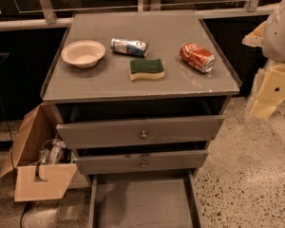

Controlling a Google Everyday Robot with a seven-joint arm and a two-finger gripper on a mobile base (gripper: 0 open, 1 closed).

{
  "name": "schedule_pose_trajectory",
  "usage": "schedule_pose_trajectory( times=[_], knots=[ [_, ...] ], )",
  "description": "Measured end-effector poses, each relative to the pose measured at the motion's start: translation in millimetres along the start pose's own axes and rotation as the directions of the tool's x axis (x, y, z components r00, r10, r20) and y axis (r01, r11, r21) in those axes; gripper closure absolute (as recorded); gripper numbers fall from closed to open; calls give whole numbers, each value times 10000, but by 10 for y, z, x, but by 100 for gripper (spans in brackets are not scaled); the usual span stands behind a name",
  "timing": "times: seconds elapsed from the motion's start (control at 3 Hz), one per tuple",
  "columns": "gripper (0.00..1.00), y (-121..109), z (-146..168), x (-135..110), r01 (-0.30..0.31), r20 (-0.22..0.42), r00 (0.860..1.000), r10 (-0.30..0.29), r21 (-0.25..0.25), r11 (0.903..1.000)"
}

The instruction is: Place sponge into bottom drawer

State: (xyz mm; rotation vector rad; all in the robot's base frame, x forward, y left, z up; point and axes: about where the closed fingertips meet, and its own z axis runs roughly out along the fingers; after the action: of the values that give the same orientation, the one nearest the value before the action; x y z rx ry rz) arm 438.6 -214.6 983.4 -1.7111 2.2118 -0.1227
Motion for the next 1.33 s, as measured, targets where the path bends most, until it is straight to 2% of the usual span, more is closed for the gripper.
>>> schedule_pose_trajectory(
  times=[0.33, 0.67, 1.0, 1.33],
  knots=[
    [0, -7, -3, -11, 26, -1, 10000, -26, 17, 10000],
    [0, -146, 110, -176, 600, 13, 9982, -600, -248, 9979],
    [0, -360, 279, -423, 1164, 107, 9932, -1160, -515, 9919],
    [0, -361, 279, -424, 1168, 106, 9931, -1164, -515, 9918]
  ],
)
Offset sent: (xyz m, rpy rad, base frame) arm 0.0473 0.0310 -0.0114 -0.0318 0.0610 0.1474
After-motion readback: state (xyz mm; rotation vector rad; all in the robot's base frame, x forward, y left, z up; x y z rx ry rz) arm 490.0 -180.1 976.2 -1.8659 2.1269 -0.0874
